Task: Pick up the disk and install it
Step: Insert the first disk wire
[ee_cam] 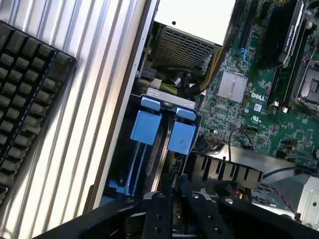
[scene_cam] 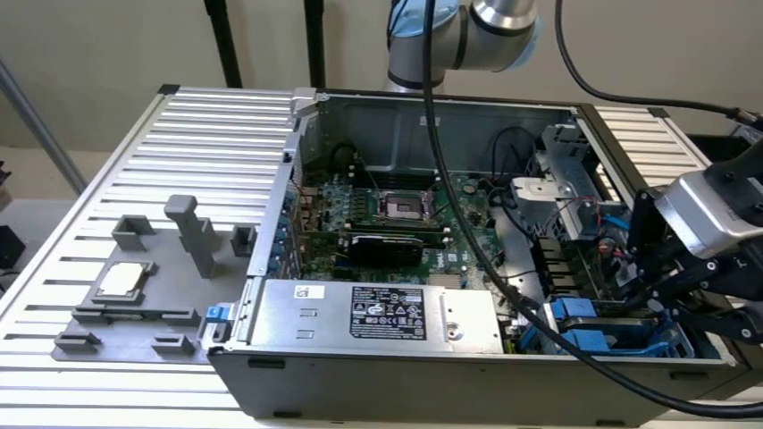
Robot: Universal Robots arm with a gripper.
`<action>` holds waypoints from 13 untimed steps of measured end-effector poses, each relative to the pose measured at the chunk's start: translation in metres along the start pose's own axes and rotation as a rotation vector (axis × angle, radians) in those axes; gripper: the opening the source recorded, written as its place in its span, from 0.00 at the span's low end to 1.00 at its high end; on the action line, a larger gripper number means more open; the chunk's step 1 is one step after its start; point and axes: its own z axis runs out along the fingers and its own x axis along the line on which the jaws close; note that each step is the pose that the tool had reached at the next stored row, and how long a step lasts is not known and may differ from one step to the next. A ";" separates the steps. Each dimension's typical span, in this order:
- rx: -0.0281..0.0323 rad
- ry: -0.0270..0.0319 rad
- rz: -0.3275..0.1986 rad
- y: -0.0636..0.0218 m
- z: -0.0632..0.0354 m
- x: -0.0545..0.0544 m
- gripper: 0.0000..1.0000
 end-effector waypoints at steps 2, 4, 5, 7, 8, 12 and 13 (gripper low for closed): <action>0.0043 0.0009 0.029 0.0000 0.0010 0.000 0.16; 0.0083 0.0023 0.056 0.0000 0.0021 0.000 0.16; 0.0104 0.0032 0.071 0.0000 0.0027 0.000 0.16; 0.0145 0.0043 0.098 0.0000 0.0039 0.001 0.16; 0.0167 0.0045 0.113 0.0000 0.0046 0.001 0.16; 0.0231 0.0054 0.157 0.0000 0.0073 0.001 0.16; 0.0237 0.0057 0.165 0.0000 0.0076 0.001 0.16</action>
